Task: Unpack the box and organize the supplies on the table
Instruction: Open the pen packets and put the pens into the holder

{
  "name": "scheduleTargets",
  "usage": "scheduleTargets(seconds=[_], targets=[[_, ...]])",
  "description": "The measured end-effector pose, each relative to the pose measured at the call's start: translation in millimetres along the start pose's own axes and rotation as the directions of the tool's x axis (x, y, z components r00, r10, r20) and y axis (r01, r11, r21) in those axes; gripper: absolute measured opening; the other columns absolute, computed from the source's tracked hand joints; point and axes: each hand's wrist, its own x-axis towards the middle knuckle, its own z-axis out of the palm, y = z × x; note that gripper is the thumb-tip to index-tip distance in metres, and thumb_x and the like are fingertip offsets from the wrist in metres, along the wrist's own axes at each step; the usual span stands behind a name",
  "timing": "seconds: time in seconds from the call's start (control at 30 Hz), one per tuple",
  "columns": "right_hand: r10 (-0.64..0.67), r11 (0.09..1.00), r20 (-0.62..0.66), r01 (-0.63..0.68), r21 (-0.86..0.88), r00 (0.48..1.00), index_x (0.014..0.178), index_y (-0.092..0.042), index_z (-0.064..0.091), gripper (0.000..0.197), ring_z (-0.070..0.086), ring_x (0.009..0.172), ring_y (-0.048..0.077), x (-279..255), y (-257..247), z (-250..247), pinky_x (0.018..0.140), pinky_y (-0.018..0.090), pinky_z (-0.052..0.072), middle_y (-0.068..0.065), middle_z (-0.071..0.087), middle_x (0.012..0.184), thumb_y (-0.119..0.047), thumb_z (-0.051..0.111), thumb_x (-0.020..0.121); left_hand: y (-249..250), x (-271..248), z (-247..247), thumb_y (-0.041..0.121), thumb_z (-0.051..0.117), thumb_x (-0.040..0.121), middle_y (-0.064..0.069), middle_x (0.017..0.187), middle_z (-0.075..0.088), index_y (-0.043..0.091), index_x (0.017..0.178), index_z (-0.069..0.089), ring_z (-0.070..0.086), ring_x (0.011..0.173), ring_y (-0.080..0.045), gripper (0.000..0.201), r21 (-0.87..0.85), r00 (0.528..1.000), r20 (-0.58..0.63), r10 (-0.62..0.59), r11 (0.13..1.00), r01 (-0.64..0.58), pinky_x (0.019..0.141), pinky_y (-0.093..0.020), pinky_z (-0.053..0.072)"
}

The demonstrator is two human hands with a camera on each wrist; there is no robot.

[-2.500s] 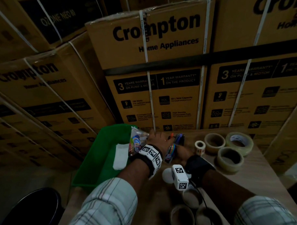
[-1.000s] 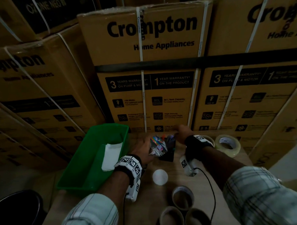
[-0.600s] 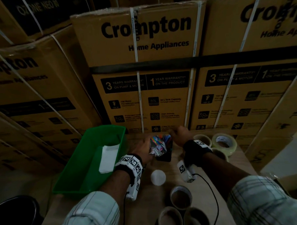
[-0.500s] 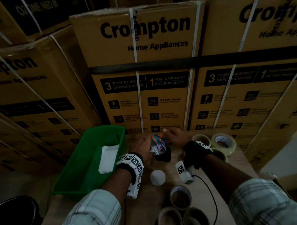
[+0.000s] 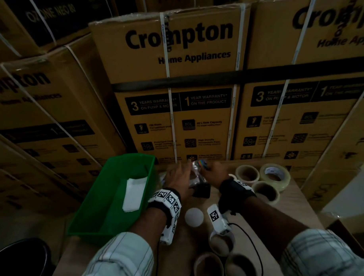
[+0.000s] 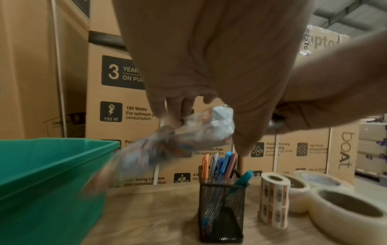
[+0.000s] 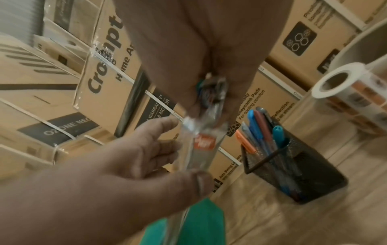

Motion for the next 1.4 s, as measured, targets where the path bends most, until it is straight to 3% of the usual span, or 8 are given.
scheduleTargets(seconds=[0.23, 0.47, 0.73, 0.8, 0.93, 1.1, 1.3, 1.4], targets=[[0.164, 0.981, -0.116, -0.151, 0.120, 0.980, 0.066, -0.008, 0.063, 0.039, 0.052, 0.069, 0.020, 1, -6, -2, 0.053, 0.022, 0.031, 0.006, 0.054, 0.062, -0.027, 0.048, 0.097, -2, -10, 5, 0.028, 0.060, 0.089, -0.015, 0.159, 0.012, 0.021, 0.153, 0.008, 0.012, 0.148, -0.033, 0.083, 0.120, 0.996, -0.081, 0.033, 0.993, -0.023, 0.120, -0.048, 0.015], [0.226, 0.955, -0.118, -0.196, 0.222, 0.967, 0.085, -0.004, 0.067, 0.034, 0.055, 0.070, 0.022, 4, -7, 0, 0.057, 0.024, 0.035, 0.010, 0.059, 0.075, -0.028, 0.046, 0.097, -1, -20, 0, 0.034, 0.051, 0.094, -0.012, 0.124, 0.058, 0.013, 0.120, 0.058, 0.056, 0.112, -0.029, 0.035, 0.021, 0.998, -0.066, 0.006, 1.000, -0.005, 0.097, -0.039, 0.047], [0.211, 0.919, -0.138, -0.148, 0.364, 0.968, 0.057, -0.012, 0.048, 0.044, 0.043, 0.053, 0.014, -1, -12, 11, 0.048, 0.021, 0.026, 0.000, 0.045, 0.053, -0.026, 0.048, 0.098, -2, -24, 17, 0.071, 0.025, 0.090, -0.019, 0.083, 0.070, 0.009, 0.088, 0.068, 0.067, 0.077, -0.032, 0.075, -0.248, 0.987, 0.123, -0.102, 0.960, 0.130, 0.076, -0.039, 0.055], [0.199, 0.886, -0.148, -0.114, 0.449, 0.969, 0.057, -0.014, 0.050, 0.042, 0.042, 0.052, 0.013, -1, -11, 14, 0.050, 0.022, 0.028, 0.000, 0.046, 0.054, -0.024, 0.049, 0.097, -3, -23, 22, 0.081, 0.019, 0.082, -0.015, 0.072, 0.068, 0.015, 0.090, 0.066, 0.066, 0.065, -0.028, 0.083, -0.460, 0.967, 0.161, -0.198, 0.852, 0.251, 0.069, -0.036, 0.055], [0.225, 0.800, -0.128, -0.108, 0.590, 0.966, 0.062, -0.010, 0.057, 0.039, 0.049, 0.062, 0.019, -1, -2, 21, 0.062, 0.033, 0.039, 0.008, 0.053, 0.062, -0.032, 0.054, 0.094, -3, -21, 31, 0.078, 0.017, 0.085, -0.012, 0.063, 0.061, 0.012, 0.099, 0.063, 0.056, 0.048, -0.021, 0.081, -0.794, 0.863, 0.426, -0.271, 0.345, 0.500, 0.047, -0.023, 0.044], [0.274, 0.686, 0.057, -0.237, 0.687, 0.960, 0.090, -0.002, 0.059, 0.018, 0.055, 0.068, 0.021, -3, 6, 22, 0.067, 0.035, 0.048, 0.009, 0.056, 0.076, -0.019, 0.054, 0.094, -4, -16, 32, 0.066, 0.027, 0.094, -0.008, 0.077, 0.066, 0.015, 0.094, 0.062, 0.063, 0.063, -0.021, 0.062, -0.892, 0.854, 0.443, -0.271, -0.036, 0.451, 0.051, -0.023, 0.049], [0.285, 0.597, 0.185, -0.325, 0.734, 0.941, 0.083, -0.015, 0.051, 0.022, 0.055, 0.073, 0.015, -4, 22, 26, 0.068, 0.029, 0.052, 0.003, 0.053, 0.083, 0.003, 0.044, 0.093, -4, -8, 31, 0.029, 0.046, 0.100, -0.010, 0.083, 0.063, 0.012, 0.090, 0.058, 0.062, 0.074, -0.022, 0.023, -0.924, 0.861, 0.381, -0.337, -0.121, 0.362, 0.066, -0.034, 0.055], [0.277, 0.509, 0.191, -0.312, 0.802, 0.942, 0.088, -0.011, 0.055, 0.016, 0.052, 0.047, 0.008, -4, 22, 31, 0.043, 0.021, 0.045, 0.001, 0.051, 0.064, 0.001, 0.045, 0.093, -6, -5, 33, 0.024, 0.050, 0.097, -0.014, 0.089, 0.063, 0.012, 0.087, 0.060, 0.062, 0.080, -0.026, 0.019, -0.939, 0.863, 0.343, -0.372, -0.111, 0.325, 0.075, -0.038, 0.054]])
